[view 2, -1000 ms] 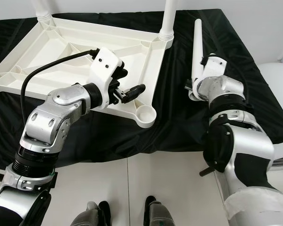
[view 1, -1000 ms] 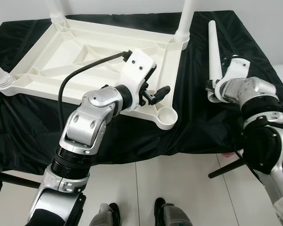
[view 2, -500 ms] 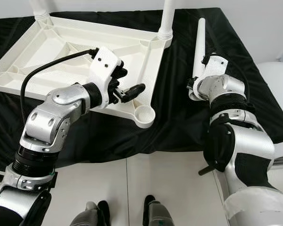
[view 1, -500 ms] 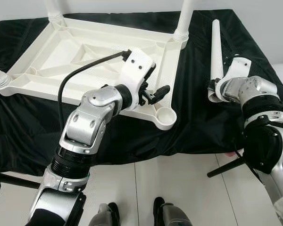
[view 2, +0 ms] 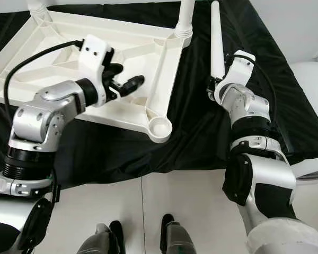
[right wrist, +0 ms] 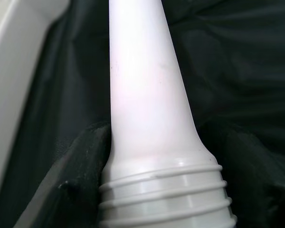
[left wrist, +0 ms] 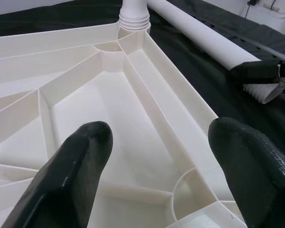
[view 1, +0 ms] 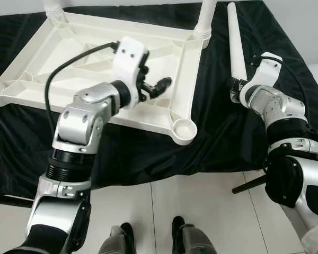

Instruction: Building children table

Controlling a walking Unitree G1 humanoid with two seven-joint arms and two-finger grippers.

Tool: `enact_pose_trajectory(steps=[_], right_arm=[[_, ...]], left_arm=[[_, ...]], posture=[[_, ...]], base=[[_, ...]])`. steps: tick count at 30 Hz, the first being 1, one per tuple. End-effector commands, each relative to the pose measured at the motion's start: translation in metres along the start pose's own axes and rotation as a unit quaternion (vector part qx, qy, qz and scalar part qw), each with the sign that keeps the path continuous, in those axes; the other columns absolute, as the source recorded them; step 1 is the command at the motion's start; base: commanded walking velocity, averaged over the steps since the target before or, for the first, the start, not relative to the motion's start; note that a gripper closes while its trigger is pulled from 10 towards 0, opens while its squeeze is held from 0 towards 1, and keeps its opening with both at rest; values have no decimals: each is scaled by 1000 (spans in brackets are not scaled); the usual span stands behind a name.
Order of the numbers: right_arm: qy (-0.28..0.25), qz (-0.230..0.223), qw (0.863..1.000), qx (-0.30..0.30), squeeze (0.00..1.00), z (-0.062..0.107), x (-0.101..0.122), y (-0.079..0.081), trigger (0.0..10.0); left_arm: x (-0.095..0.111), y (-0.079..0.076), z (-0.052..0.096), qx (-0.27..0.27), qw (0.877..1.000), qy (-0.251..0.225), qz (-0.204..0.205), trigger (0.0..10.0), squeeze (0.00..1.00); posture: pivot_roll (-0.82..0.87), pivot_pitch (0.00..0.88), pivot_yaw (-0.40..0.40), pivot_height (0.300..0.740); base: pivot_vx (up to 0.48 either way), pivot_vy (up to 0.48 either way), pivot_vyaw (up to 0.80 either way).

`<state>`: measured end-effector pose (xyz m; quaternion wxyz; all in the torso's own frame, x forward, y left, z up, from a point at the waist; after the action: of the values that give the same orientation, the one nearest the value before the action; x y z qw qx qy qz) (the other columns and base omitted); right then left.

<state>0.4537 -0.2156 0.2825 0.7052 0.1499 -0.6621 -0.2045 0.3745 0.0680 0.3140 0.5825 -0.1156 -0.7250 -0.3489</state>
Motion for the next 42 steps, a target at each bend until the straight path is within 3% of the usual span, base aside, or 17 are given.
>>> enact_pose_trajectory(steps=[1, 8, 10, 18, 22, 24, 27, 38, 41, 42], right_arm=[[-6, -15, 1000, 15, 0, 2, 2, 1, 10000], [-44, -15, 999, 17, 0, 5, 12, 0, 10000], [-79, -5, 996, 32, 0, 10, 19, 3, 10000], [-120, 1, 990, 69, 0, 21, 23, 13, 10000], [-151, 6, 985, 84, 0, 29, 24, 13, 10000], [-188, 23, 975, 118, 0, 44, 15, 10, 10000], [-200, 24, 971, 132, 0, 52, 9, 8, 10000], [-250, 6, 957, 148, 0, 75, 4, 4, 10000], [-266, 10, 951, 156, 0, 80, 6, 8, 10000], [-287, 15, 943, 166, 0, 86, 8, 11, 10000]], left_arm=[[3, -1, 0, -17, 1000, -13, 4, 10000, 0], [2, -3, -1, -26, 1000, -14, 3, 10000, 0], [-1, -3, -2, -29, 1000, -12, 2, 10000, 0], [-6, -4, -3, -37, 999, -9, 21, 10000, 0], [-6, -4, -3, -41, 999, -11, 32, 10000, 0], [-5, -5, -1, -58, 996, -17, 62, 10000, 0], [-5, -7, -1, -72, 994, -18, 74, 10000, 0], [-8, -15, -3, -112, 990, -17, 87, 10000, 0], [-7, -15, -4, -116, 989, -19, 92, 10000, 0], [-7, -16, -5, -121, 988, -20, 99, 10000, 0]], posture=[[-77, 279, 40, 740], [-76, 269, 41, 740], [-76, 264, 45, 740], [-72, 258, 50, 740], [-71, 250, 52, 740], [-72, 224, 61, 740], [-72, 218, 66, 740], [-80, 194, 93, 740], [-81, 192, 95, 740], [-82, 190, 96, 740]], base=[[0, 0, 0], [0, 0, 0], [0, 0, 0], [0, 0, 0], [0, 0, 0], [0, 0, 0], [0, 0, 0], [0, 0, 0], [0, 0, 0], [0, 0, 0]])
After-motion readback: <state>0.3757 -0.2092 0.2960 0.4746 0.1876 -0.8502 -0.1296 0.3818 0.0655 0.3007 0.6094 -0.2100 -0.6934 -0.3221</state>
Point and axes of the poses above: a point about 5 cm out from each wrist's last joint towards the gripper, its own z axis pointing back from the gripper into the wrist, its own x axis along the axis of the wrist's last joint, y = z × x, the point moved 4 cm from there along -z, pointing out of the wrist towards the gripper, and after that the axes turned 12 degrees about -z, right-handed, at the moved point
